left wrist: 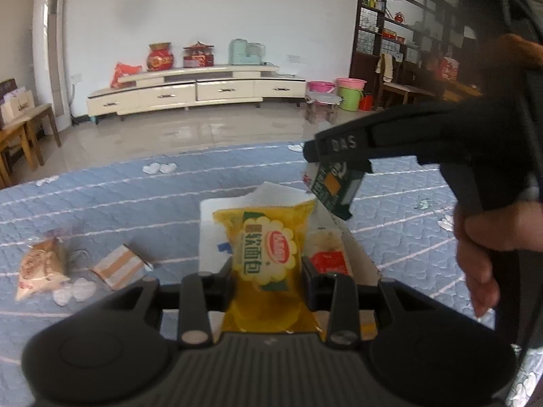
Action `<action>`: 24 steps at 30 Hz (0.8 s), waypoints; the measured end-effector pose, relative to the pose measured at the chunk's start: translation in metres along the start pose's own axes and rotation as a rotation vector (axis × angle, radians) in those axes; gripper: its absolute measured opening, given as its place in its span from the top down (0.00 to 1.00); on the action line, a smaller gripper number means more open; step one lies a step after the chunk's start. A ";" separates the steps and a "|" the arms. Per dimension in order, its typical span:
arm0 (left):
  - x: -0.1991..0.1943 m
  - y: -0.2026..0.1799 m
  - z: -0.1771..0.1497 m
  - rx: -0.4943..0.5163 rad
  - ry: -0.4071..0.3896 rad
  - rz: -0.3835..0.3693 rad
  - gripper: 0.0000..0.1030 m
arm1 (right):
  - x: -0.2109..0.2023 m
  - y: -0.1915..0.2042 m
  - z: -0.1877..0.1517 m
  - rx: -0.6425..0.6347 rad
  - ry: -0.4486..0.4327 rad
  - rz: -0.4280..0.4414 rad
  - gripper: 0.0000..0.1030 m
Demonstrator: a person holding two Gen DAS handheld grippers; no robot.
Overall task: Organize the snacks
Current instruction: 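Release the yellow packet into the tray with left tool while right tool releases milk carton, then withdraw both open tools from the tray toward the remaining snacks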
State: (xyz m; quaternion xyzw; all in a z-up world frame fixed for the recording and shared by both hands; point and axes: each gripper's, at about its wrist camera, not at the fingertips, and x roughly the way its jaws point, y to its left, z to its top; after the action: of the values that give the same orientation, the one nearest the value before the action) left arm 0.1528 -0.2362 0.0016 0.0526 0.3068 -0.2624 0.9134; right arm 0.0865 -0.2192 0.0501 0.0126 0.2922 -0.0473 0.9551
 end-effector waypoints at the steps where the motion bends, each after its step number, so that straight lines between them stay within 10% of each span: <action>1: 0.002 0.000 -0.001 -0.004 0.002 -0.011 0.65 | 0.000 0.001 0.000 -0.012 0.000 -0.006 0.75; 5: 0.004 -0.001 -0.004 -0.008 0.004 -0.062 0.61 | -0.014 -0.001 -0.003 -0.015 -0.036 -0.027 0.47; 10: -0.001 -0.001 -0.006 -0.030 -0.008 -0.077 0.39 | -0.051 -0.005 -0.008 0.027 -0.074 -0.051 0.46; 24: -0.060 0.037 -0.012 -0.075 -0.069 0.069 0.28 | -0.138 0.028 -0.033 0.058 -0.109 -0.102 0.22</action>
State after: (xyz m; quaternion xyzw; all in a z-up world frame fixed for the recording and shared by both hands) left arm 0.1252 -0.1744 0.0246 0.0196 0.2828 -0.2207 0.9332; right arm -0.0432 -0.1785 0.0996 0.0226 0.2386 -0.1049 0.9652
